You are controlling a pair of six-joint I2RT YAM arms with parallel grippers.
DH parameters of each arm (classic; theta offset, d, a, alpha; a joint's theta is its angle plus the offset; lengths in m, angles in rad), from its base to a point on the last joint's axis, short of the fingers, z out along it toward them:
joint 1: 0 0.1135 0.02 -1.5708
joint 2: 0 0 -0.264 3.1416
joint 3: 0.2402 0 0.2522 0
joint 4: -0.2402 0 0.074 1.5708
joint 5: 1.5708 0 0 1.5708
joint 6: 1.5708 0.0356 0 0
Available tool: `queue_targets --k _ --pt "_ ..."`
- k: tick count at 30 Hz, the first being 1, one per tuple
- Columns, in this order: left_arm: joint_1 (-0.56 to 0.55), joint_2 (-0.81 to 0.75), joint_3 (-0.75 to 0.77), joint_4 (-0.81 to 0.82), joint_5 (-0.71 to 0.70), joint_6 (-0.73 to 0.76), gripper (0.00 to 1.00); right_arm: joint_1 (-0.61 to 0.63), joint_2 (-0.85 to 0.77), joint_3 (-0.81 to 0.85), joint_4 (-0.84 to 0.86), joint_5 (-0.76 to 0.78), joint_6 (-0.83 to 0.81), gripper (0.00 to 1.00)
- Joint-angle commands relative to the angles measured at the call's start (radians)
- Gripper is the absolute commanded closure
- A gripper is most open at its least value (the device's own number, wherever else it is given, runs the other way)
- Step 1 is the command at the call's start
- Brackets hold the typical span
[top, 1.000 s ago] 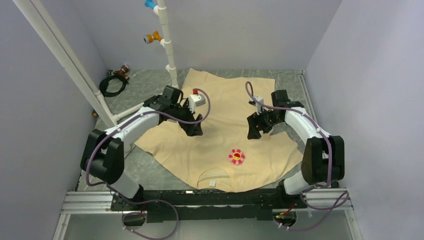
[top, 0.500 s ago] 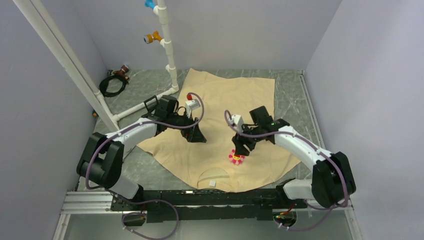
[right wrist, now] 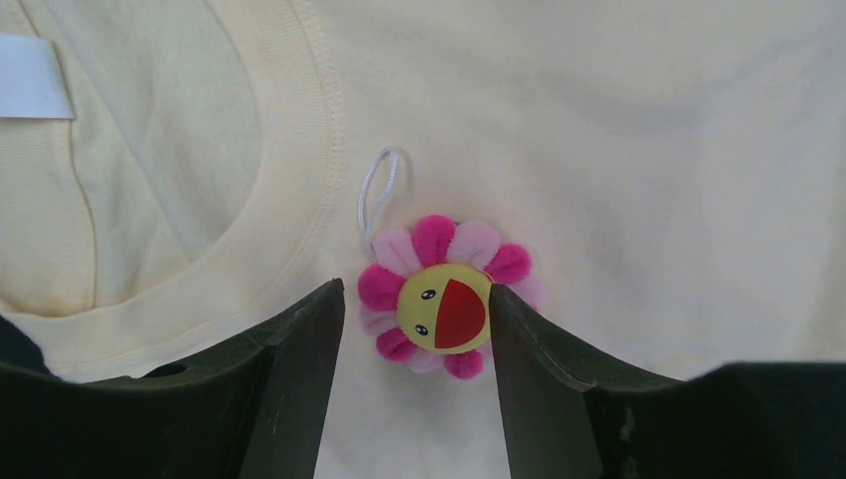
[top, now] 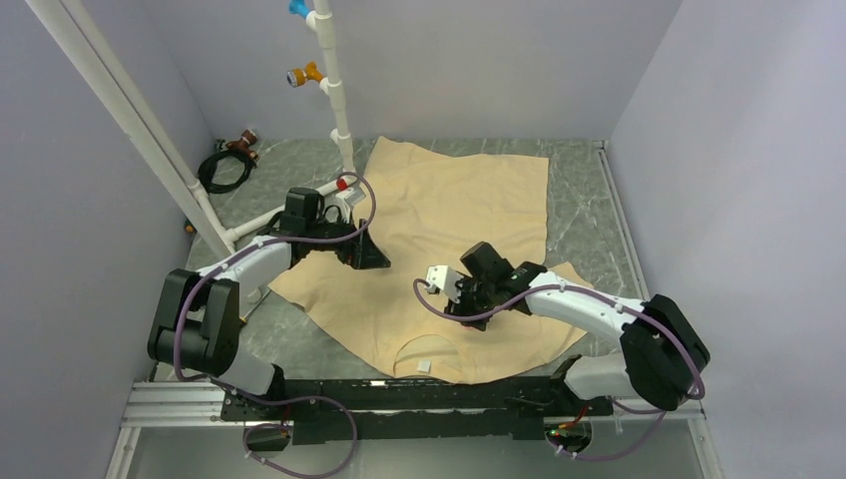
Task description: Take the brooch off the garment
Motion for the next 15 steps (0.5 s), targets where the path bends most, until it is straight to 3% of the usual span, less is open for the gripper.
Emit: queue_targets --k 1,7,11,15 --pt "-0.003 -0.049 -0.001 0.031 0.031 0.000 0.11 0.027 0.033 -0.001 0.033 0.095 -0.027 0.38" --pt "-0.003 -0.049 -0.005 0.029 0.026 0.001 0.11 0.037 0.062 -0.003 0.056 0.173 -0.016 0.40" --pt "-0.003 -0.043 -0.008 0.029 0.022 0.004 0.11 0.037 0.023 -0.010 0.077 0.261 -0.010 0.28" --pt "-0.003 -0.033 -0.006 0.027 0.018 0.004 0.11 0.037 -0.076 -0.047 0.115 0.306 -0.013 0.28"
